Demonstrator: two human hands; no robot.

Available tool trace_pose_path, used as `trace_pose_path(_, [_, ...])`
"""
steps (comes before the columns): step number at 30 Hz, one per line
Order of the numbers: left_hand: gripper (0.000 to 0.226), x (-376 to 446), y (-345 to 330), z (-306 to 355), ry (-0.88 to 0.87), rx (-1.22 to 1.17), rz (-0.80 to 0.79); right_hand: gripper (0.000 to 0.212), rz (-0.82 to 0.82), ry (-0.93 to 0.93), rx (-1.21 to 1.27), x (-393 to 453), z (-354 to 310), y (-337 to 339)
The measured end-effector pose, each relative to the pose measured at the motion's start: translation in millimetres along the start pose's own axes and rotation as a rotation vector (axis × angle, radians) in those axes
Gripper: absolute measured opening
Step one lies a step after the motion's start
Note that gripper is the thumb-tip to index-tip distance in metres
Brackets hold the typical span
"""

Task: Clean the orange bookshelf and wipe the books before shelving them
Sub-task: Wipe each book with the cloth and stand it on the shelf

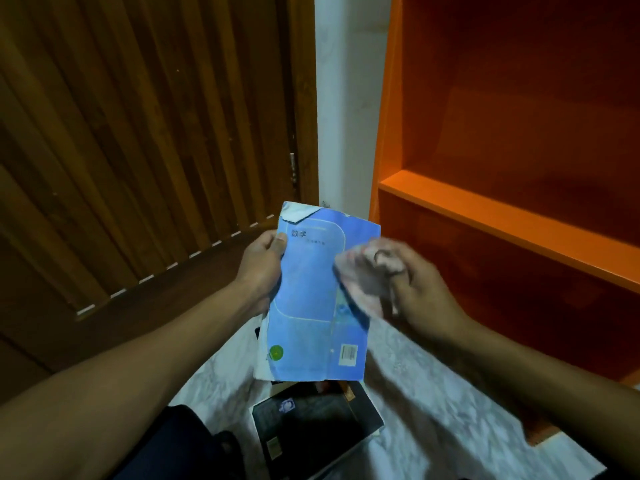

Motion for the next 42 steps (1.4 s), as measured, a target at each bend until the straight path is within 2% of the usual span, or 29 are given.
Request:
trace_pose_path(2, [0.025,-5.8,-12.6,-2.7,-0.003,0.002,-0.066,0.042,0.265,-0.025,0.025,25.6,-5.9,12.4])
trace_pose_path(3, [0.025,-8.6,-19.4,-4.4,-0.004,0.007,-0.093,0.043,0.346,-0.025,0.004,36.4,-12.4,14.5])
trace_pose_path(5, [0.022,-12.9,-33.7,-7.9,-0.004,0.006,-0.144,0.047,0.373,-0.01,-0.033,48.8,-20.0,5.7])
trace_pose_path(8, [0.021,-16.6,-47.9,-7.8,-0.003,-0.059,-0.181,0.065,0.198,0.038,-0.112,43.5,-15.6,-32.5])
trace_pose_path(14, [0.019,-9.8,-41.5,4.0,0.129,-0.331,-0.116,0.057,-0.033,0.198,-0.045,12.6,-7.0,-76.1])
trace_pose_path(16, [0.032,-5.8,-33.8,7.5,0.162,-0.411,-0.071,0.06,-0.141,0.274,-0.077,-4.5,-7.0,-86.1])
trace_pose_path(18, [0.034,-1.8,-24.6,8.8,0.167,-0.478,-0.032,0.064,-0.224,0.286,-0.056,-17.1,-4.4,-88.6])
trace_pose_path(20, [0.029,2.2,-14.0,12.2,0.141,-0.502,-0.002,0.06,-0.307,0.325,-0.057,-25.5,0.5,-88.5])
trace_pose_path(23, [0.028,8.1,-1.1,19.5,0.083,-0.526,-0.006,0.036,-0.454,0.39,-0.136,-41.5,9.2,-90.5])
trace_pose_path(25, [0.029,8.7,4.2,24.0,0.059,-0.534,-0.018,0.034,-0.611,0.319,-0.199,-51.5,22.9,-92.2])
trace_pose_path(27, [0.03,7.9,8.1,25.8,0.058,-0.546,-0.03,0.03,-0.749,0.164,-0.286,-57.5,42.5,-90.5])
trace_pose_path(29, [0.03,5.8,10.7,25.4,0.079,-0.558,-0.037,0.03,-0.763,-0.061,-0.271,-55.9,61.6,-79.9])
trace_pose_path(32, [0.027,4.6,16.1,21.9,0.122,-0.562,-0.031,0.03,-0.512,-0.524,-0.063,-44.1,84.9,-50.5])
trace_pose_path(35, [0.025,2.3,18.3,20.0,0.162,-0.57,-0.041,0.034,-0.192,-0.921,0.494,-32.8,87.0,-34.8])
trace_pose_path(37, [0.026,2.5,19.1,17.6,0.183,-0.535,-0.026,0.033,-0.104,-0.99,0.85,-22.9,74.5,-34.1])
trace_pose_path(38, [0.027,2.5,18.9,15.9,0.19,-0.511,-0.015,0.032,-0.109,-0.984,0.935,-18.8,66.7,-33.9])
trace_pose_path(42, [0.029,7.5,19.0,8.6,0.104,-0.252,0.042,0.031,-0.253,-0.863,0.853,-18.5,45.8,-37.3])
Point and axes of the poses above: each hand's wrist, its own x-axis towards the middle knuckle, its own y-axis out of the back of the hand, z = x × y, the point moved 4 cm from there along x, towards the middle knuckle, and after that the axes turned 2 degrees about -z, right-handed, at the moved point
